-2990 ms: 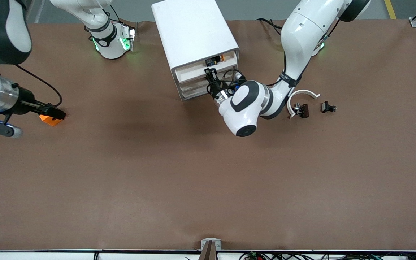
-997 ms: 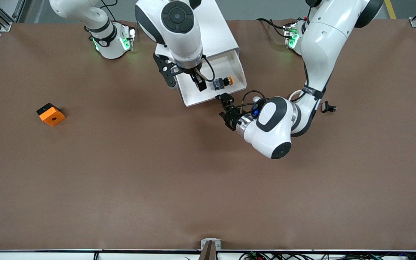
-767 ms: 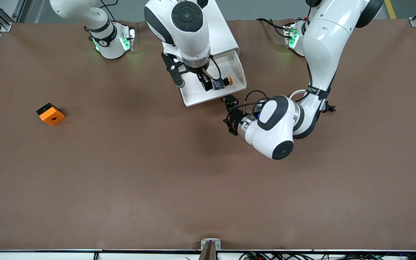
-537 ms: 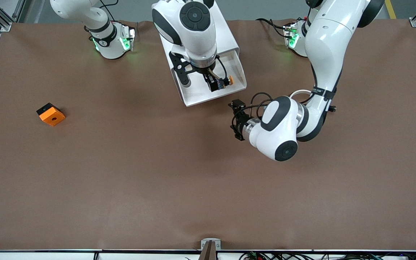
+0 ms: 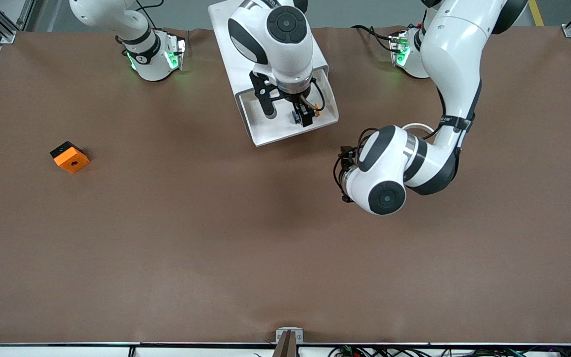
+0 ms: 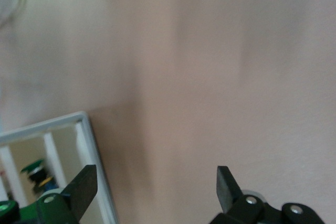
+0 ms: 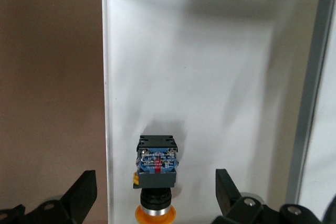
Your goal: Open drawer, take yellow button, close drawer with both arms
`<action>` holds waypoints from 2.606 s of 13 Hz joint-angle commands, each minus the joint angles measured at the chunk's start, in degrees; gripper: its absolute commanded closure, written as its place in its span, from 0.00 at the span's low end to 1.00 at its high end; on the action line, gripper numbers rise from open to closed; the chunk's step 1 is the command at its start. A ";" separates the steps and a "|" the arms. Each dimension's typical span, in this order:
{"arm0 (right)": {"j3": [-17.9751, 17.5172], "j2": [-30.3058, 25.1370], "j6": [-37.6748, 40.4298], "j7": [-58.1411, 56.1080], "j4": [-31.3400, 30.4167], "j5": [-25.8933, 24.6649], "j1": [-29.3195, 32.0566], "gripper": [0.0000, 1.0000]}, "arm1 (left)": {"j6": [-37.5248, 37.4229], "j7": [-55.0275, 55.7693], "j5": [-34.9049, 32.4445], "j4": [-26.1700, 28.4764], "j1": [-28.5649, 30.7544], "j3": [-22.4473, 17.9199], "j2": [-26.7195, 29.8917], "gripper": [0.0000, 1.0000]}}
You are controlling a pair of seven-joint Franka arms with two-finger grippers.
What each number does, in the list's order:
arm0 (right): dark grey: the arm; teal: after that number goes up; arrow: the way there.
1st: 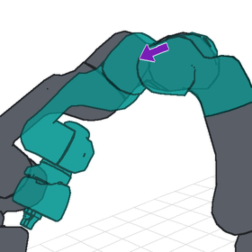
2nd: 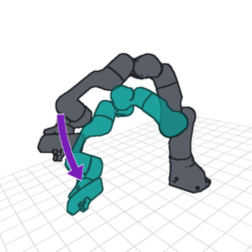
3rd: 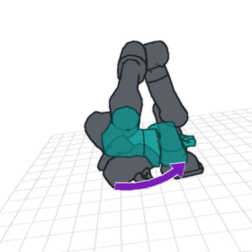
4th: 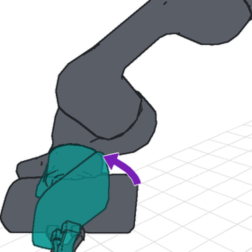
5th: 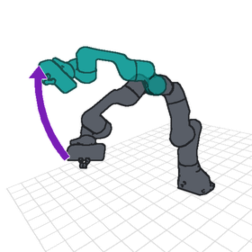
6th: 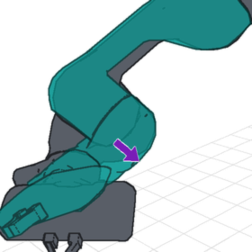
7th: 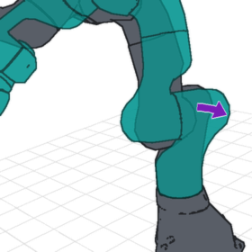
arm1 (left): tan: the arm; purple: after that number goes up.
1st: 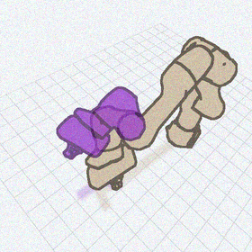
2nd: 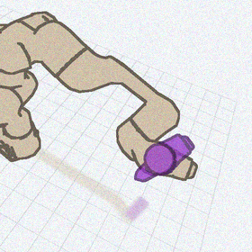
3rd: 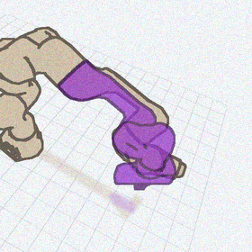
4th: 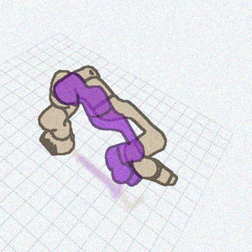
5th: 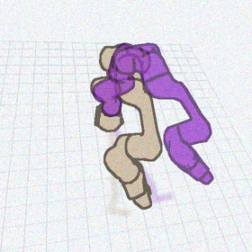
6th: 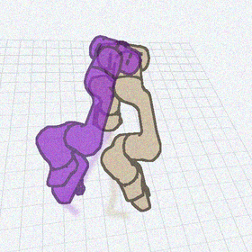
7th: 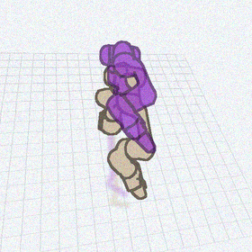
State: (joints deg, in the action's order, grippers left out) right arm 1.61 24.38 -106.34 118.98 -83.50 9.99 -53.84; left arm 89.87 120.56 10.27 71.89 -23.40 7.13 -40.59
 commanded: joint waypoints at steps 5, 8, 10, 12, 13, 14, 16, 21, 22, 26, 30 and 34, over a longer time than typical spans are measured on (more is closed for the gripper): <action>0.85 2.68 -0.80 2.75 1.94 -1.47 -1.36 0.00 | -0.58 -10.03 -9.65 0.36 -2.88 -0.01 5.16 0.00; 0.85 3.47 -1.15 2.84 1.94 -2.60 -1.97 0.00 | -0.66 -26.38 -10.10 0.62 -2.71 -0.19 8.50 0.00; 0.77 3.65 -1.15 2.93 1.94 -2.70 -2.06 0.00 | -0.66 -32.38 -10.18 0.71 -2.44 -0.19 9.04 0.00; 0.76 3.74 -1.15 2.66 2.03 -2.87 -2.15 0.04 | -0.66 -36.95 -10.27 0.88 -2.44 -0.27 9.21 0.00; 0.76 3.83 -1.15 2.57 2.03 -2.96 -2.15 0.16 | -0.40 -41.76 -10.62 1.67 -2.53 -0.19 10.26 0.00; 0.76 3.83 -1.15 2.57 2.03 -2.96 -2.06 0.24 | 0.56 -46.24 -11.49 3.50 -2.70 -0.19 11.49 0.00; 0.76 3.92 -1.06 2.57 2.03 -3.05 -2.06 0.41 | 4.76 -48.48 -12.99 7.63 -2.62 1.04 13.95 0.00; 0.85 3.92 -1.06 2.57 2.03 -3.14 -2.06 0.53 | 20.59 -52.35 -14.05 24.78 -2.00 2.54 21.60 0.00; 0.77 4.00 -1.06 2.49 2.03 -3.49 -2.06 0.65 | 21.39 -52.44 -14.05 25.14 -2.35 2.54 21.26 0.00; 0.85 3.92 -1.07 2.22 2.38 -3.75 -1.89 1.00 | 25.87 -53.49 -14.05 27.68 -2.44 2.89 20.90 0.00; 0.68 3.74 -0.19 1.44 6.59 -2.96 0.04 1.00 | 27.81 -59.89 -13.96 30.41 -2.35 4.21 21.17 0.00; 0.76 3.31 4.72 -8.73 8.97 -2.87 1.36 1.00 | 27.55 -63.69 -13.17 32.34 -1.92 7.10 21.43 0.00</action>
State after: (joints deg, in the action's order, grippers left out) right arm 2.77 27.47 -104.62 114.97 -76.57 7.44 -53.97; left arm 116.82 58.06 -2.75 101.22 -26.00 12.44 -21.19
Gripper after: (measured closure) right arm 0.586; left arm 0.000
